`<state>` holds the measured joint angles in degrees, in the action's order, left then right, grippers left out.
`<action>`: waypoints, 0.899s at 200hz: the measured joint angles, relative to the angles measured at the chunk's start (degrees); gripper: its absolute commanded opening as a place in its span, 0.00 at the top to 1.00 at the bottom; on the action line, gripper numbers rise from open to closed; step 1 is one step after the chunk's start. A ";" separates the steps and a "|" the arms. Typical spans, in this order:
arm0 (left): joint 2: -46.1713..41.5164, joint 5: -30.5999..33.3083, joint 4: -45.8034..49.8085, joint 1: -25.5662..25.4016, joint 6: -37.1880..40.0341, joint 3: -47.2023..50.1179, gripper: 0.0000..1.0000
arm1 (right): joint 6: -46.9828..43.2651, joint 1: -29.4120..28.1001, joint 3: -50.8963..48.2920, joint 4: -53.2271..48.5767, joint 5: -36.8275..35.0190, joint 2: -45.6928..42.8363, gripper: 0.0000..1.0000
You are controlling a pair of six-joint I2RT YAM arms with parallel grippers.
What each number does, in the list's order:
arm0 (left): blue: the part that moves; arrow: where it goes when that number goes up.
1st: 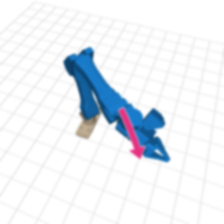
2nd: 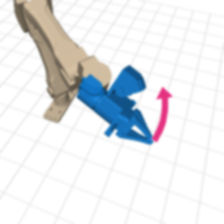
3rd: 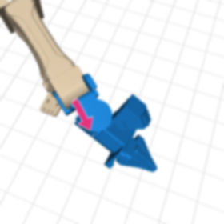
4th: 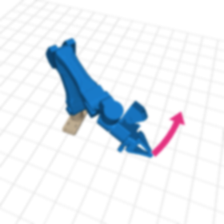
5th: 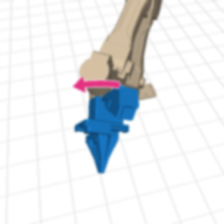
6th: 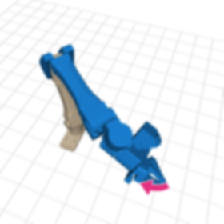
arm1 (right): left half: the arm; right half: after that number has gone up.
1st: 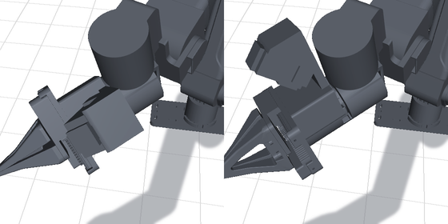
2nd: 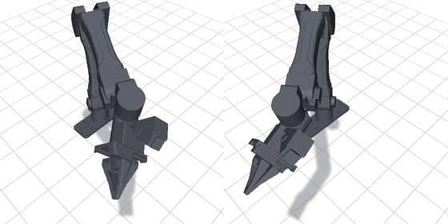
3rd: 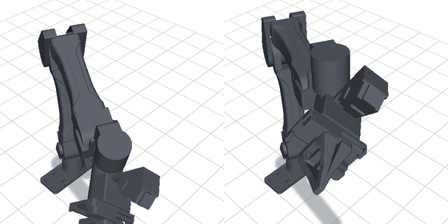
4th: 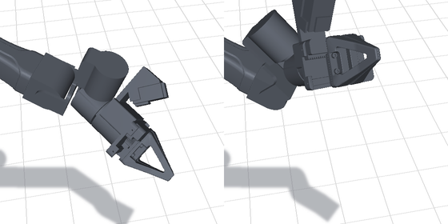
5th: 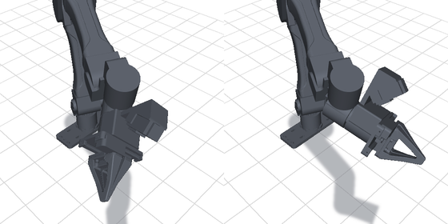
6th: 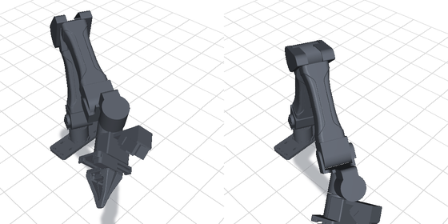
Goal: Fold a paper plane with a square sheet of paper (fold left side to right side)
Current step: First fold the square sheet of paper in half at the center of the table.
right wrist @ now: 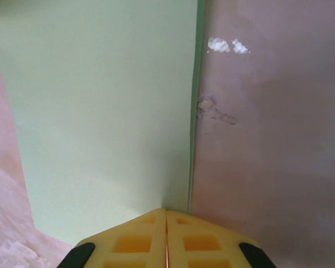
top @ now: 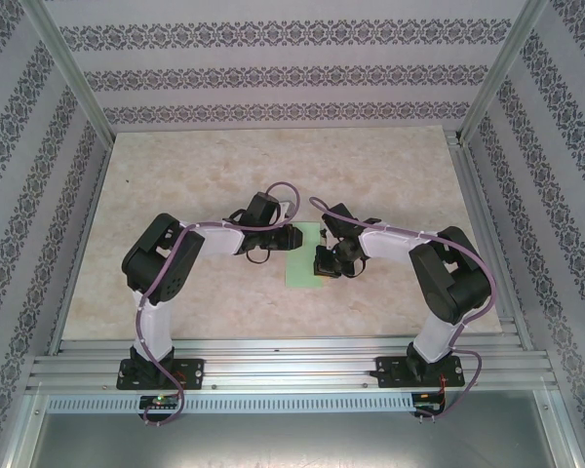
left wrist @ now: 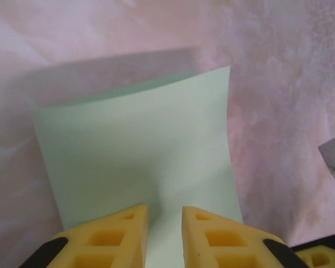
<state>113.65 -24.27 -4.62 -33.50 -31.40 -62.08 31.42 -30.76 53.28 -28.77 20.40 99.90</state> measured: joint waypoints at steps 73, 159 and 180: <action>1.62 4.72 2.51 -0.44 4.20 -2.86 0.73 | -0.07 0.00 0.35 0.20 -0.96 0.11 0.92; 5.16 5.35 4.13 -0.33 5.03 -8.81 0.67 | -0.07 0.00 0.72 2.03 -3.02 0.46 0.92; 6.27 5.35 4.81 -0.24 5.03 -10.73 0.66 | -0.07 -0.02 0.85 2.23 -3.21 0.63 0.92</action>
<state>119.92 -18.92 0.19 -33.74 -26.37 -72.82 31.35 -30.79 54.13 -26.55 17.19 100.53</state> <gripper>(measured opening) 0.334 0.078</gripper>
